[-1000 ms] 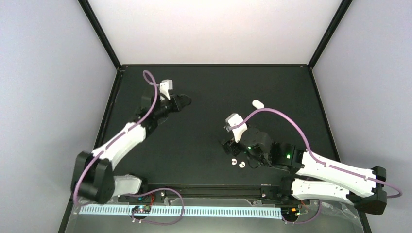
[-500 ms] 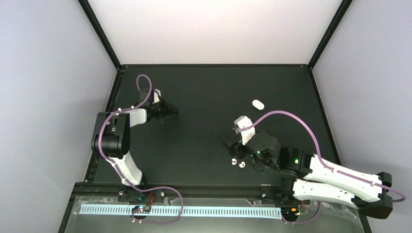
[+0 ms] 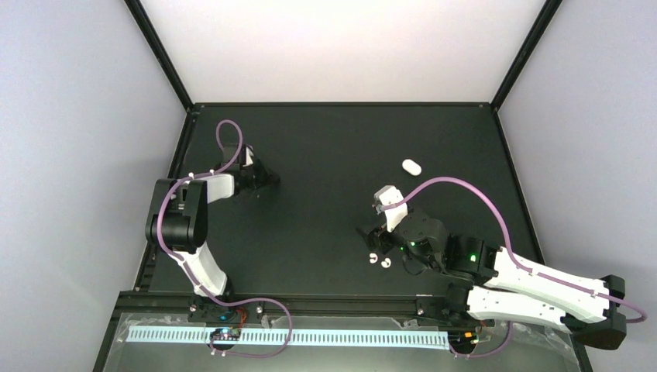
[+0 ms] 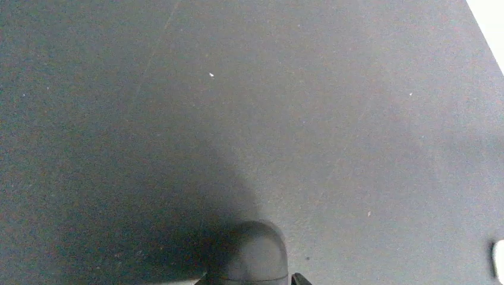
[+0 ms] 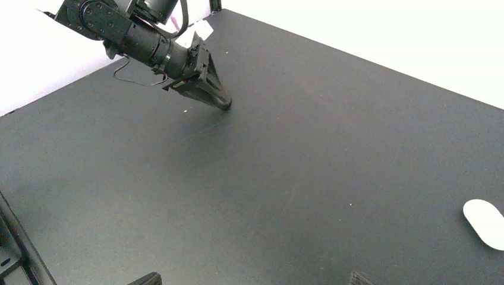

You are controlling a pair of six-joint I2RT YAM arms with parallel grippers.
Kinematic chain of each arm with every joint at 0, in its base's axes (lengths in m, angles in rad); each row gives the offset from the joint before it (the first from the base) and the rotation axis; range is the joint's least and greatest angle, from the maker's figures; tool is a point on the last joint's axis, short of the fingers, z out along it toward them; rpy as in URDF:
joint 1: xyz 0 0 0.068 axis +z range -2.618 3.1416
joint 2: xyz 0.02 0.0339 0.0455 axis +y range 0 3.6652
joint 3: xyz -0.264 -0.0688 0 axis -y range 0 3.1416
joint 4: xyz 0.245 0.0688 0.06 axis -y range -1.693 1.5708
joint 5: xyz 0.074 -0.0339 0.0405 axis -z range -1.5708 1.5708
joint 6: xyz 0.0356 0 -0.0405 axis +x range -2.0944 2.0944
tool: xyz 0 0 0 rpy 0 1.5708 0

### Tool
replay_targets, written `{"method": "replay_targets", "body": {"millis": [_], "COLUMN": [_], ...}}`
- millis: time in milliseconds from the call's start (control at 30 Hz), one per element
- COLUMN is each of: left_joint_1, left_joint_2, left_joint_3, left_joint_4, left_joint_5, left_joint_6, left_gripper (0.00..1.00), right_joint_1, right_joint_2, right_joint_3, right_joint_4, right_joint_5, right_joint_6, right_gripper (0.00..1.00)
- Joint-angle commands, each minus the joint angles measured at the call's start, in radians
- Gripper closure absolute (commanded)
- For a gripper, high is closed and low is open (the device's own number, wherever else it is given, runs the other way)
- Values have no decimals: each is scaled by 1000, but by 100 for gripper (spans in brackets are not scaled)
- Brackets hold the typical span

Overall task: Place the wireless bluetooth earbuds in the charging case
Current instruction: Place the charging case at the center of the board.

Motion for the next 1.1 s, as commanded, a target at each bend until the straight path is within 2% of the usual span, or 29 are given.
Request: {"method": "replay_targets", "body": {"millis": [0,167,567,600,633,667,800,867,967,1067], "left_joint_1": [6,5,10,10,10,10,0,-36,-122,-202], "left_joint_2": [13,-1,-104,-124,-145,-181,-318,-408,-535,-608], "left_joint_3": [2,-4,-96,-101,-107,-114,-154,-150,-106,-49], "left_joint_4": [-49,-62,-108,-122,-132,-145,-191,-229,-285,-316], "left_joint_5": [-38,-54,-127,-134,-141,-148,-157,-188,-250,-281], "left_joint_6": [16,25,1,1,0,0,0,28,117,223], "left_gripper": [66,57,24,18,6,2,1,1,1,1], "right_joint_1": [-5,-6,-5,-5,-5,-5,-14,-78,-256,-417], "right_joint_2": [-1,-1,2,5,9,12,49,90,147,178], "right_joint_3": [15,25,56,66,77,87,132,164,172,137], "right_joint_4": [4,2,-14,-16,-16,-15,5,11,55,129], "right_joint_5": [31,44,30,20,13,7,-22,-96,-243,-268], "right_joint_6": [-4,-14,-15,-14,-13,-14,-19,-1,62,184], "right_gripper": [18,18,18,18,18,18,18,18,18,18]}}
